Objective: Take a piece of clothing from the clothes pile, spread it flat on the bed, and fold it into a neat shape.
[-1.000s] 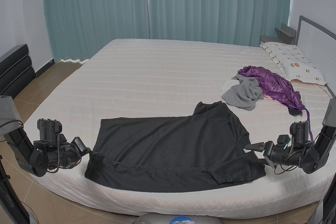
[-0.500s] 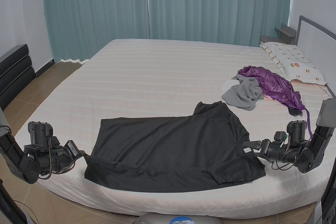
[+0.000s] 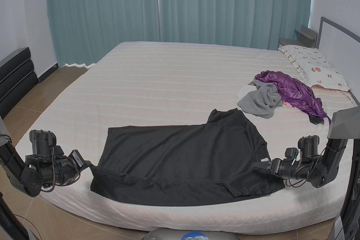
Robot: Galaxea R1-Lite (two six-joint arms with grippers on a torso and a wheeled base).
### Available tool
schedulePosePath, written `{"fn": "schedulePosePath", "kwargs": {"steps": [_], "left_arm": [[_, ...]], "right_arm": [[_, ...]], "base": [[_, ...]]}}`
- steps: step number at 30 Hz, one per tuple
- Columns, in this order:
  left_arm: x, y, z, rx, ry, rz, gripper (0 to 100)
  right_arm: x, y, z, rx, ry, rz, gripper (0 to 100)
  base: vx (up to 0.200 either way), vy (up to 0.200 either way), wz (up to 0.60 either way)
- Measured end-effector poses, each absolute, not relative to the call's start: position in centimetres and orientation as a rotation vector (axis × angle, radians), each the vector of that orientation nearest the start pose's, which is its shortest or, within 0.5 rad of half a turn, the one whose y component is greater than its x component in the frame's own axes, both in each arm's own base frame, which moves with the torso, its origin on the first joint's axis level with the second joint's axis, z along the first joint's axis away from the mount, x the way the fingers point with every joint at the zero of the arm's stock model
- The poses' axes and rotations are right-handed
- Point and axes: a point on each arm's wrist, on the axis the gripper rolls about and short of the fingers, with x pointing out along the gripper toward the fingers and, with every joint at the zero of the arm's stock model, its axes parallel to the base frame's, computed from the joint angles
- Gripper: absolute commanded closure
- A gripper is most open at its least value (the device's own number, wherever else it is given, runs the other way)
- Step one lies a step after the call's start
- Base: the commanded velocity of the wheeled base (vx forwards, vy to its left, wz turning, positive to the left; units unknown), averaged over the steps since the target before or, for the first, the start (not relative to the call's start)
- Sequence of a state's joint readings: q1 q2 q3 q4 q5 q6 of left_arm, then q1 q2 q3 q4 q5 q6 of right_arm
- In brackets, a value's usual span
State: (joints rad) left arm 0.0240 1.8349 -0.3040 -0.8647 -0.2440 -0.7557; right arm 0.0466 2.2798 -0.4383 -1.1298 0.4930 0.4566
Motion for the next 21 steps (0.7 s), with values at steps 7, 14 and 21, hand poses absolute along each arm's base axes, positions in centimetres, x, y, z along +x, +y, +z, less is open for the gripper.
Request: {"fn": "schedulePosePath", "kwargs": {"steps": [7,14,21], "left_arm": [[24.2,0.0,5.6,-0.813,0.712,0.045,100],[24.2,0.0,5.6,-0.813,0.71,0.044,100],[24.1,0.1,5.7,-0.813,0.708,0.048,100]], "right_arm": [[29.5,2.4,-3.6,0.561,0.836,0.351,100],[29.1,1.8,-3.3,0.543,0.826,0.347,100],[28.4,1.5,-2.2,0.546,0.809,0.35,100]], "base": [[0.0,0.0,0.0],[0.0,0.0,0.0],[0.0,0.0,0.0]]}}
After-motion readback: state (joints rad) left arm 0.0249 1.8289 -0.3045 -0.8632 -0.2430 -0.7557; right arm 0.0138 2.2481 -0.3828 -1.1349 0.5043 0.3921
